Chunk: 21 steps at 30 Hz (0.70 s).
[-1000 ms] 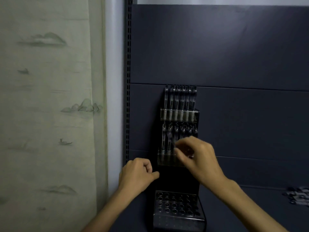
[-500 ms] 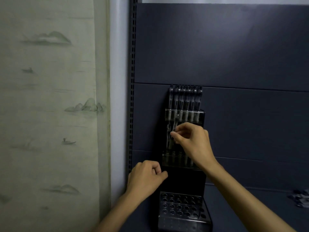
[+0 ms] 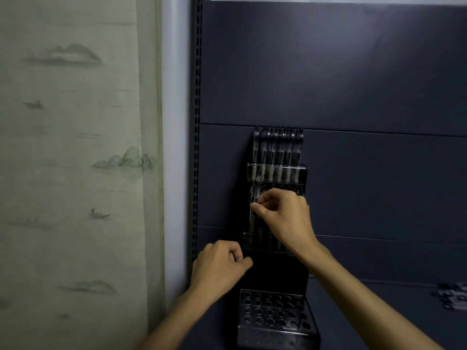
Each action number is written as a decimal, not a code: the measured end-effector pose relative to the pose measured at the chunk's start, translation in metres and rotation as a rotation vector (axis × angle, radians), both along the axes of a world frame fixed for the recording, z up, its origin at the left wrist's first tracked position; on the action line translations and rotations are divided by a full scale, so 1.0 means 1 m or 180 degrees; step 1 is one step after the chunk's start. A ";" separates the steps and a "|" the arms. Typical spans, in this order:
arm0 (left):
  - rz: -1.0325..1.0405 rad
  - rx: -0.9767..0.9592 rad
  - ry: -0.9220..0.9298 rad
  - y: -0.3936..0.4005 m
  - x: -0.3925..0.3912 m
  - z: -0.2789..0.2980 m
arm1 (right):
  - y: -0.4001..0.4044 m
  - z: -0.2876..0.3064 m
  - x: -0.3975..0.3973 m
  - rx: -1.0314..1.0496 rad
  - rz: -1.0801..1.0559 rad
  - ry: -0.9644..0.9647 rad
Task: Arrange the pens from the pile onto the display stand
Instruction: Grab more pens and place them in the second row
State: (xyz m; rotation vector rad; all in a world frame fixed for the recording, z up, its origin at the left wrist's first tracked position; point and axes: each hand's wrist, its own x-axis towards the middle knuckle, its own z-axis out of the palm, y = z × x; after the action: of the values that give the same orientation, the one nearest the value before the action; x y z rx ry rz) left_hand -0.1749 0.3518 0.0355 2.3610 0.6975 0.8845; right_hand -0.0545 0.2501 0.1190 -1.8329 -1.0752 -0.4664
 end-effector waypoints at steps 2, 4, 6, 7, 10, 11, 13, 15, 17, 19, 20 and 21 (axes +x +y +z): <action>-0.0005 0.0009 -0.0009 -0.001 0.001 0.001 | 0.001 0.000 0.000 -0.0012 -0.0024 -0.0009; -0.0019 0.0006 -0.0009 -0.001 0.002 0.001 | 0.001 0.000 0.000 -0.0024 -0.0041 -0.0024; -0.0032 0.0003 -0.0008 -0.001 0.001 0.002 | 0.001 0.000 0.000 -0.0045 -0.0069 -0.0044; -0.0037 0.0003 -0.0006 -0.001 0.001 0.002 | 0.001 0.000 0.000 -0.0048 -0.0082 -0.0046; -0.0057 -0.0001 0.0002 -0.001 0.001 0.001 | 0.002 -0.001 -0.001 -0.0039 -0.0089 -0.0016; -0.0062 0.0002 0.0010 -0.002 0.001 0.001 | 0.002 -0.002 -0.002 -0.0035 -0.0088 -0.0005; -0.0060 0.0012 0.0015 -0.002 0.000 0.001 | 0.003 -0.002 -0.002 -0.0007 -0.0103 0.0001; -0.0055 0.0017 0.0003 -0.002 -0.001 0.001 | 0.003 -0.003 -0.002 0.0013 -0.0120 0.0019; -0.0055 0.0023 0.0004 -0.001 -0.002 0.001 | 0.003 -0.005 -0.001 0.0006 -0.0135 0.0022; -0.0057 0.0014 0.0003 -0.001 -0.003 0.000 | 0.003 -0.006 0.000 -0.0079 -0.0135 -0.0013; -0.0054 0.0009 0.0000 -0.001 -0.003 0.000 | 0.003 -0.007 0.000 -0.0139 -0.0128 -0.0017; -0.0047 0.0009 0.0005 -0.001 -0.003 0.000 | 0.004 -0.009 0.000 -0.0198 -0.0126 -0.0014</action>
State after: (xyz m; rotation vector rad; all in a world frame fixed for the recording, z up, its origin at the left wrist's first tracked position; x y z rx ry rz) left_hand -0.1777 0.3510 0.0351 2.3665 0.6790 0.8780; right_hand -0.0546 0.2542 0.1104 -1.9115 -1.0685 -0.4650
